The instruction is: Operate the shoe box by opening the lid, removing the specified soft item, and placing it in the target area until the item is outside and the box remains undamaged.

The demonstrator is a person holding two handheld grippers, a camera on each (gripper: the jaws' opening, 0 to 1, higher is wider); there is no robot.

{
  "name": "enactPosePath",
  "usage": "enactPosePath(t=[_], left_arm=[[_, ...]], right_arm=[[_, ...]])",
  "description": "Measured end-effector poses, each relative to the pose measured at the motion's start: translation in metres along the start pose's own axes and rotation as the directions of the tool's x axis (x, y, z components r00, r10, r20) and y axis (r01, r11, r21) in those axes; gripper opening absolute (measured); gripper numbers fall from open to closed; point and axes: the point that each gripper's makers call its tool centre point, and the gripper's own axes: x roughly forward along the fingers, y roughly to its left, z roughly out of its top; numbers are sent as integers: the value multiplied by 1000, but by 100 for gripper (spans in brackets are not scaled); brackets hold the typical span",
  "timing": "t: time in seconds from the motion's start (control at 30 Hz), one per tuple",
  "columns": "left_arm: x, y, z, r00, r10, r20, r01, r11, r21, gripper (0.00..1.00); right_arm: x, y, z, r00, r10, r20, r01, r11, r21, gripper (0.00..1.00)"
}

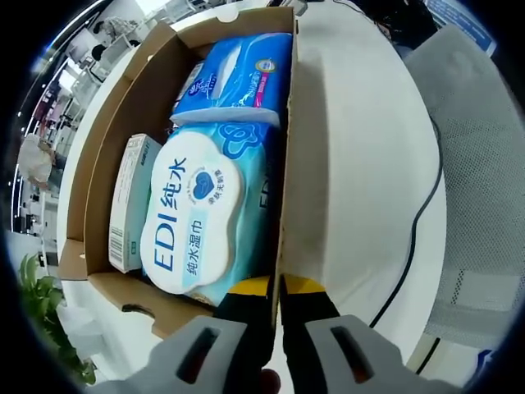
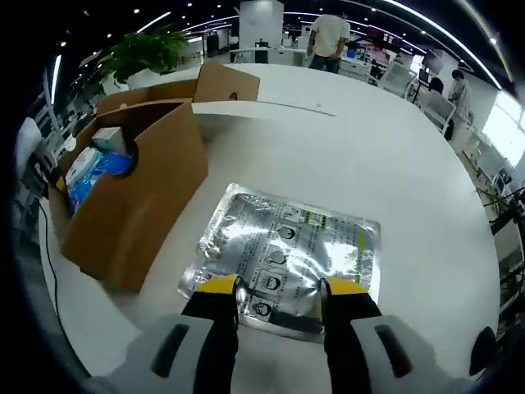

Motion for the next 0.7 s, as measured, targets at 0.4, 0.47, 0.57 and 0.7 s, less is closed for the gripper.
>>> enactPosePath(t=[0.4, 0.47, 0.57, 0.7], left_arm=[[1, -1, 0, 1000, -4, 4, 4, 1000, 24, 2], [1, -1, 0, 1000, -7, 3, 7, 1000, 26, 1], [1, -2, 0, 1000, -8, 2, 8, 1000, 26, 1], [1, -3, 1, 1000, -10, 1, 10, 1000, 27, 1]], right_arm=[[19, -9, 21, 1000, 2, -17, -2, 1000, 2, 37], [21, -10, 23, 1000, -1, -20, 1, 1000, 4, 37], [25, -12, 27, 1000, -11, -20, 11, 1000, 11, 37], [29, -14, 30, 1000, -14, -17, 14, 1000, 15, 37]])
